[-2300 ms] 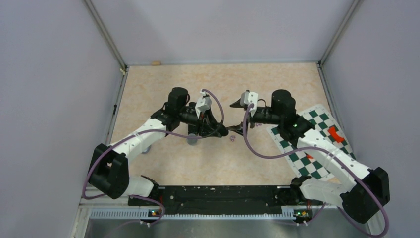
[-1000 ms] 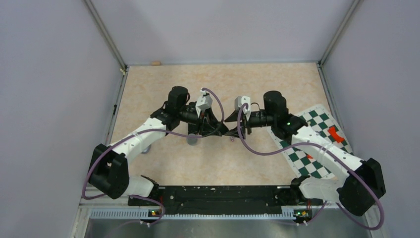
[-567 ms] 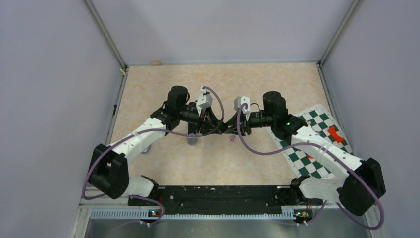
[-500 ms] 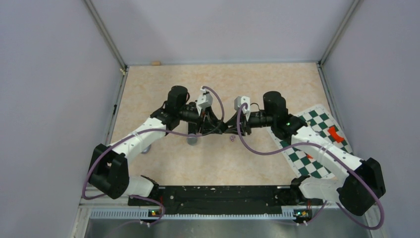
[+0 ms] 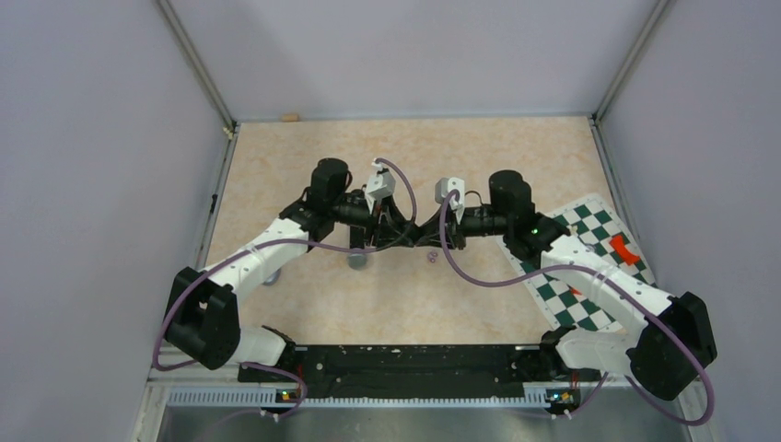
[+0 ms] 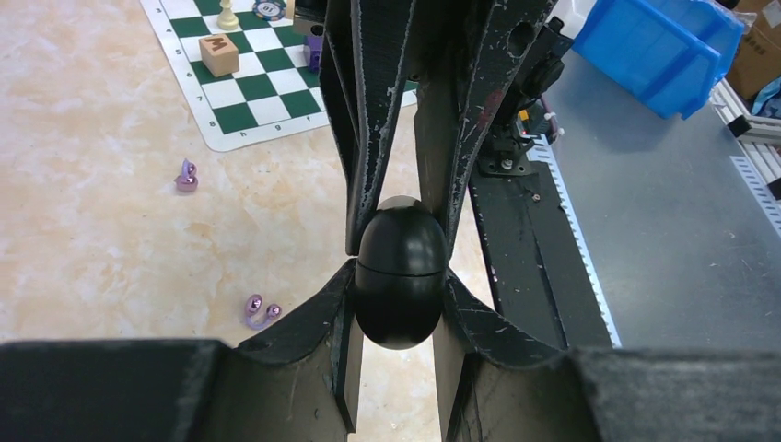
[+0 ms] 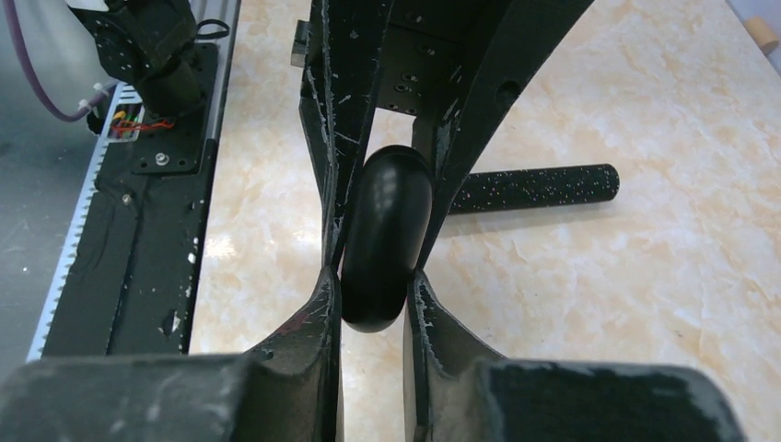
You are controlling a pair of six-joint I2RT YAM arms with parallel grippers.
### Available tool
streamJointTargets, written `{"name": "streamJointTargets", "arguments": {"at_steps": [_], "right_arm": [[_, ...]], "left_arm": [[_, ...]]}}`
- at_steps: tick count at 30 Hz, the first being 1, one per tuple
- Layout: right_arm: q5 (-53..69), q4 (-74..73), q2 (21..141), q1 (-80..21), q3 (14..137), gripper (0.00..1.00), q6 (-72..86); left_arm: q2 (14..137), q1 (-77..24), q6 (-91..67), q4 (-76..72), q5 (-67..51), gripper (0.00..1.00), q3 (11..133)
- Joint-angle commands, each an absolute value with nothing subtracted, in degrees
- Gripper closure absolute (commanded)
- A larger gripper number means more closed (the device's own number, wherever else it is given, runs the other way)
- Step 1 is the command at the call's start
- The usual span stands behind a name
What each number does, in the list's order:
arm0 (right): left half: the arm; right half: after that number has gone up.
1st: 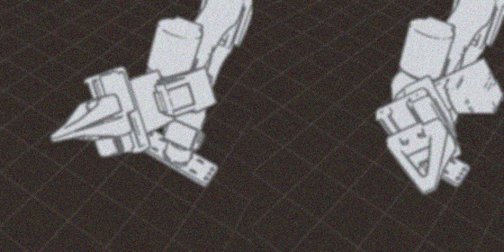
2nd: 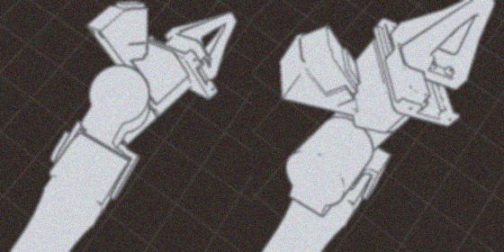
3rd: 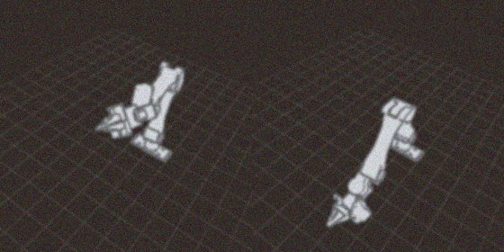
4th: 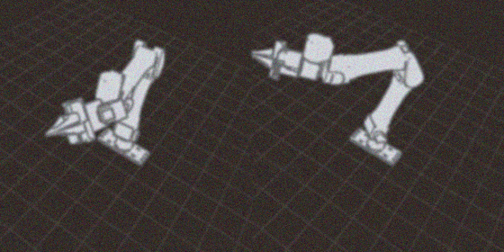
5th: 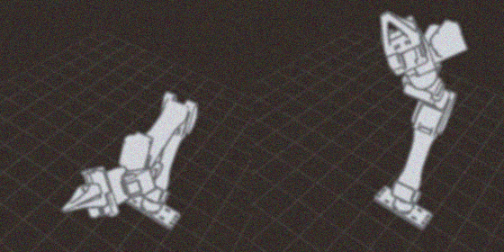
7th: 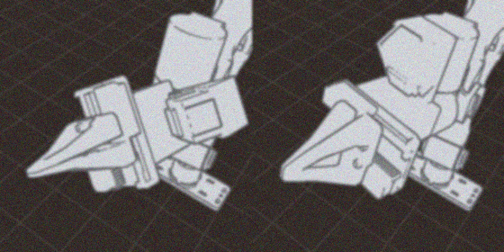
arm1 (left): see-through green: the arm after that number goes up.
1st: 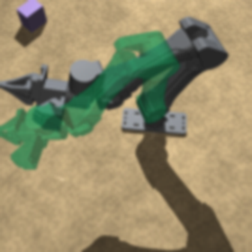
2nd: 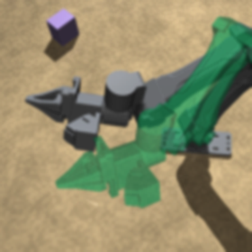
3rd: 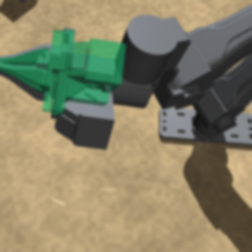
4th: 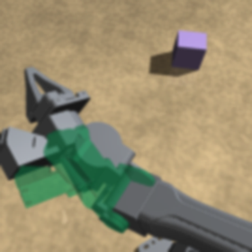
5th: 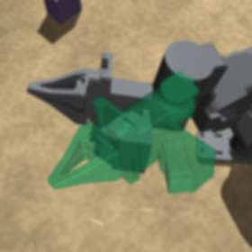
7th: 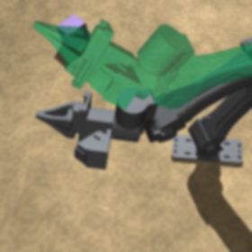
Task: Insert the wireless bluetooth earbuds into the charging case
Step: Pass from the left arm to the right, then pass from the right arm to the left
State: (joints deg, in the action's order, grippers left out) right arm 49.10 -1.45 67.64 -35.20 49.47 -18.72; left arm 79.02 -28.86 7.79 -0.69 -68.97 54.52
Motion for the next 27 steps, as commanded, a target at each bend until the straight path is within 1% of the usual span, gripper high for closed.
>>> {"name": "streamJointTargets", "arguments": {"at_steps": [1, 3, 6, 7, 11, 12, 15, 20, 27], "right_arm": [[49.4, 2.8, 67.3, -36.1, 49.4, 0.95, -19.4], [48.9, 2.8, 67.0, -36.0, 49.4, 0.99, -19.4], [47.9, 2.8, 66.2, -36.0, 49.6, 1.00, -19.4], [47.5, 2.8, 65.9, -36.0, 49.7, 1.00, -19.4], [44.7, 2.7, 64.4, -36.1, 50.2, 1.00, -19.5], [43.9, 2.7, 63.9, -36.0, 50.3, 1.00, -19.7], [41.7, 2.7, 63.3, -35.7, 50.4, 1.00, -20.1], [41.9, 2.5, 63.7, -35.3, 50.2, 1.00, -20.5], [44.4, 1.0, 65.0, -35.3, 50.4, 1.00, -21.1]], "left_arm": [[78.8, -29.0, 6.9, -3.6, -69.9, 0.72, 55.8], [78.9, -29.1, 6.9, -3.4, -69.8, 0.62, 55.8], [78.9, -29.1, 7.0, -3.2, -69.6, 0.43, 55.8], [79.0, -29.0, 7.2, -3.0, -69.5, 0.34, 55.8], [79.0, -29.0, 8.5, -1.6, -69.2, 0.15, 56.2], [79.0, -29.1, 8.7, -1.3, -69.2, 0.12, 56.3], [79.2, -29.1, 8.8, -1.2, -68.9, 0.11, 56.4], [79.2, -29.1, 8.7, -1.1, -69.3, 0.23, 56.8], [78.5, -28.9, 9.0, -1.2, -69.0, 0.27, 56.6]]}}
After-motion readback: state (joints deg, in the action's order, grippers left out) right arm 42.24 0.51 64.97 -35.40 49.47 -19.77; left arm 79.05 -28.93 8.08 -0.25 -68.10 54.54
